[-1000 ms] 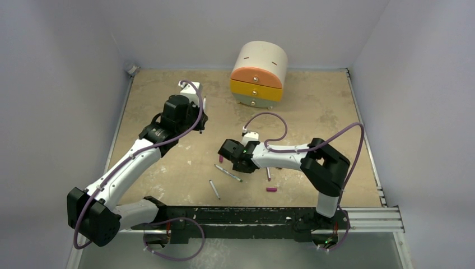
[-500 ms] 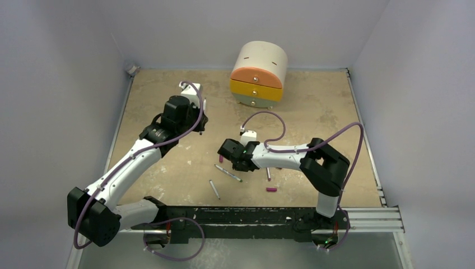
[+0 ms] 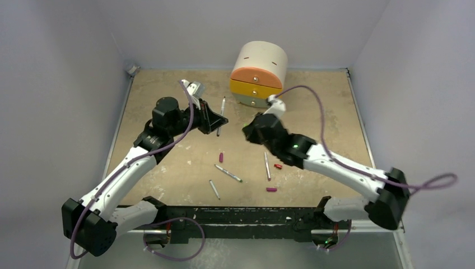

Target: Insert the pens into the pen caps

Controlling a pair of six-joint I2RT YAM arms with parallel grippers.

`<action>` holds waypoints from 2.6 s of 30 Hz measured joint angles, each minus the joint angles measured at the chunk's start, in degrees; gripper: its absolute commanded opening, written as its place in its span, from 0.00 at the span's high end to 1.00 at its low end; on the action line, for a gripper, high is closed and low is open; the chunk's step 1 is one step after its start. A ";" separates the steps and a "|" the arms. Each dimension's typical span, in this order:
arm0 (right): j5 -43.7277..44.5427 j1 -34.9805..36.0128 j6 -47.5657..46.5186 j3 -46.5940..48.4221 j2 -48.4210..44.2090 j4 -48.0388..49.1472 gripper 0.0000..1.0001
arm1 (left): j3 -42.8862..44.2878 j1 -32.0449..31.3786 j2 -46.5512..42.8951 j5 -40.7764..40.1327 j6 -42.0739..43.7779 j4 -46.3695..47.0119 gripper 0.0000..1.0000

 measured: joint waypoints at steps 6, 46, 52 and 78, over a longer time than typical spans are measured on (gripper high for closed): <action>-7.74 -13.62 -7.39 -11.61 -20.74 20.46 1.00 | -8.33 -0.02 0.13 15.19 -12.72 21.59 1.00; -31.08 -12.35 -17.40 -9.40 -17.33 48.22 1.00 | -9.11 -5.22 -0.24 20.48 -14.47 29.81 1.00; -31.06 -12.35 -17.35 -9.38 -17.59 47.91 1.00 | -7.72 -5.22 -0.26 20.09 -13.38 29.38 1.00; -30.42 -10.51 -15.58 -9.44 -15.87 52.68 1.00 | -7.19 -5.55 -2.80 14.99 -11.69 27.41 1.00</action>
